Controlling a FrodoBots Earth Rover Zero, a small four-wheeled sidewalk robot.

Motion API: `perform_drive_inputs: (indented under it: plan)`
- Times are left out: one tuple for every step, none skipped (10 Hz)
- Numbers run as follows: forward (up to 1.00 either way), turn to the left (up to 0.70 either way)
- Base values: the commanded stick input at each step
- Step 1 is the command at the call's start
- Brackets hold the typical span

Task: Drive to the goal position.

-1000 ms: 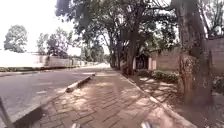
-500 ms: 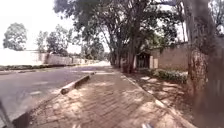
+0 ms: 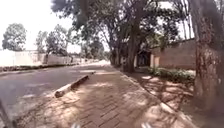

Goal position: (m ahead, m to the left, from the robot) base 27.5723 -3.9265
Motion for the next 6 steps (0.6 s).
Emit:
perform_drive_inputs:
  plan:
    - [0.5, 0.0]
    - [0.5, 0.0]
    - [0.5, 0.0]
    - [0.5, 0.0]
    - [0.5, 0.0]
    - [0.5, 0.0]
